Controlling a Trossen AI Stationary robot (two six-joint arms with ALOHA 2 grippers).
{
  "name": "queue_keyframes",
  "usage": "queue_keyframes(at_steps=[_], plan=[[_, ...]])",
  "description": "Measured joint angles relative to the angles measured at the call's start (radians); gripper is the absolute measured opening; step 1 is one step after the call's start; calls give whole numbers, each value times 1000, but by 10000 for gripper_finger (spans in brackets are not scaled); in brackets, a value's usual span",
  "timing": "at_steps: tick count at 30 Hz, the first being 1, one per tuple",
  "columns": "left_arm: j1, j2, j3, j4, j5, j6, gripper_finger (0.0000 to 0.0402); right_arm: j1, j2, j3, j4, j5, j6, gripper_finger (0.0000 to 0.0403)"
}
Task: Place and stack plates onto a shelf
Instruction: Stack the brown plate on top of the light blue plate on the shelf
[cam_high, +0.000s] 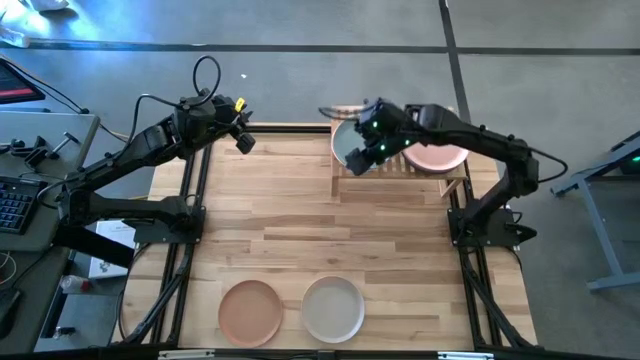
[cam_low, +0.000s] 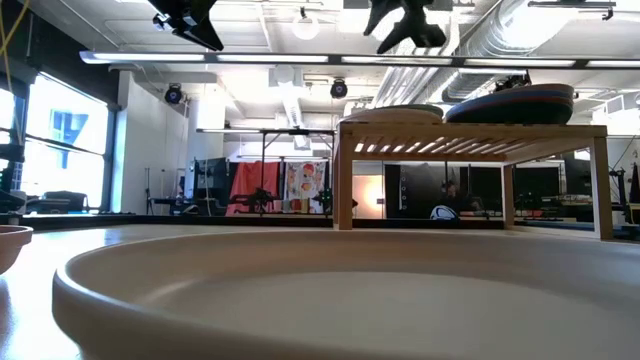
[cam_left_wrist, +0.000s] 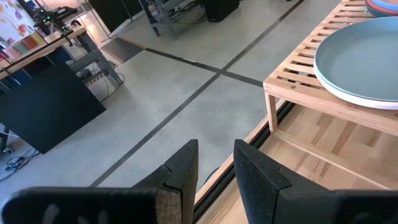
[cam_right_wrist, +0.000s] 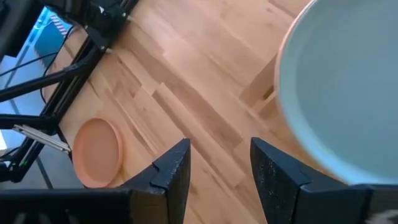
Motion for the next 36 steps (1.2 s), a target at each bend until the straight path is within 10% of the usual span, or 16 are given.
queue_keyframes(at_steps=[19,36], plan=[[0,0,0,0,1,0,90,435,0,-1,0,419,431,142],[-1,2,0,24,0,-34,90,518,1,-2,5,481,486,142]])
